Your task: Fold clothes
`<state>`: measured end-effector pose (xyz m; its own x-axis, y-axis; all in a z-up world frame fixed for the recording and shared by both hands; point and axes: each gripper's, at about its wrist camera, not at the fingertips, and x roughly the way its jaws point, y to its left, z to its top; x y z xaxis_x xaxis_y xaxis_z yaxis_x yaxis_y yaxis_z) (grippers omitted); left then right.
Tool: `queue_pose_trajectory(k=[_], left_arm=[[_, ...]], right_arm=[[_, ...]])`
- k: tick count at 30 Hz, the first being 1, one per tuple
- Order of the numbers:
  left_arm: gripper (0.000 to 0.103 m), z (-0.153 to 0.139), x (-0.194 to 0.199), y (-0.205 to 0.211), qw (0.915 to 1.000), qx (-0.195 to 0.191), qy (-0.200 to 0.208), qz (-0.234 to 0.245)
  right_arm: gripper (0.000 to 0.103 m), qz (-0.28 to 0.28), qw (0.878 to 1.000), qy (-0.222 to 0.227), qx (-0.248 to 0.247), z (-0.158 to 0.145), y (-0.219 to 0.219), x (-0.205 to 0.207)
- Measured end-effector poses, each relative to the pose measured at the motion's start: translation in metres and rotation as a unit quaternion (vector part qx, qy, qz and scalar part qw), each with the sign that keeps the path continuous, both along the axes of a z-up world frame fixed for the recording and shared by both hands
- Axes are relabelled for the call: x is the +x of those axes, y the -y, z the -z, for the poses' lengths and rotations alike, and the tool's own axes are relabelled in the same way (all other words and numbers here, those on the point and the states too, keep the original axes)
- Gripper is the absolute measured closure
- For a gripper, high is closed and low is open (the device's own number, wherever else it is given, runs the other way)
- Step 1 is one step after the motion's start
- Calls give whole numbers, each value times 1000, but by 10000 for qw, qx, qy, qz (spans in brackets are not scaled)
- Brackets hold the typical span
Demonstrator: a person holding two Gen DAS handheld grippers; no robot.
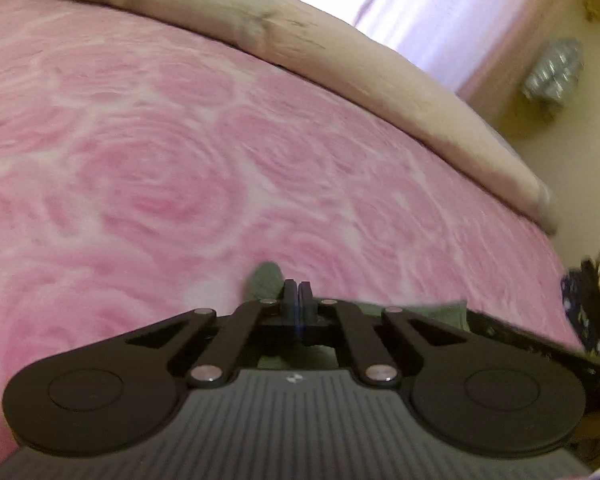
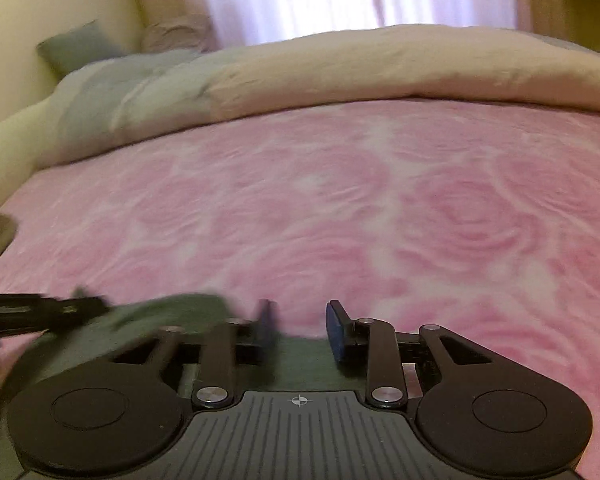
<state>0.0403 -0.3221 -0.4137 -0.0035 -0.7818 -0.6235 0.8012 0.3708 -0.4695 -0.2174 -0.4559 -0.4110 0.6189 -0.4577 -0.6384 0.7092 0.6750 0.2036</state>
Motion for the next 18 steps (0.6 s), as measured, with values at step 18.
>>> queue_pose_trajectory(k=[18], left_arm=[[87,-31,-97,-208,9954,250,887,270]], right_arm=[[73,-1056,9917,36,734,-30,-186,-130]])
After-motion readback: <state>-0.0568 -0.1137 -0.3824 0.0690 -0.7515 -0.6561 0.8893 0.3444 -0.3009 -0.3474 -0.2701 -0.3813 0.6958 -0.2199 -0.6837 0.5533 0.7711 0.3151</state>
